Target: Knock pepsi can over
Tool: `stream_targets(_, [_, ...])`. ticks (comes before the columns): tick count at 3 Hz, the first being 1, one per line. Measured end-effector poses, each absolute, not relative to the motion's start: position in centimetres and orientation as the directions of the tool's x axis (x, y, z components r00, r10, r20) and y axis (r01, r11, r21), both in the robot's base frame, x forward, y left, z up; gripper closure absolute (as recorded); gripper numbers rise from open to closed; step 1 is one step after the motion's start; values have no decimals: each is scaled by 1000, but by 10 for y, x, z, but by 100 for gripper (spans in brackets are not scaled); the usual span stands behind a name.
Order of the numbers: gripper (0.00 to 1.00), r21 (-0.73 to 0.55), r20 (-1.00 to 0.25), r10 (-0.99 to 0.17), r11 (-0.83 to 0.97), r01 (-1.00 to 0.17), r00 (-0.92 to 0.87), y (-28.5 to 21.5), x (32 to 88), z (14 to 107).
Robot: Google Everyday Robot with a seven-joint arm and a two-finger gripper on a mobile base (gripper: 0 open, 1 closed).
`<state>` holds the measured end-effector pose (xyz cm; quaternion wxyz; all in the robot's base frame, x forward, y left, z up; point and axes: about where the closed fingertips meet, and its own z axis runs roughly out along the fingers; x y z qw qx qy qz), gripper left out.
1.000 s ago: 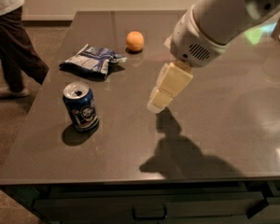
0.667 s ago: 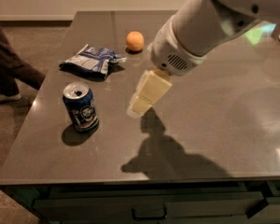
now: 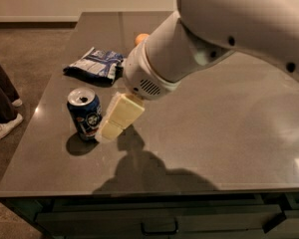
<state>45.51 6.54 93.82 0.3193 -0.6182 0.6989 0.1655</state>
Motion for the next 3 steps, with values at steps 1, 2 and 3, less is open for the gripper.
stream_targets(1, [0,-131,-672,-740,157,-979,-29,97,452,931])
stream_targets(2, [0,-101,-682,-729,161,-982,-49,121,458,919])
stream_targets(3, [0,-96,-697,-715,166,-981,-52,135,463,911])
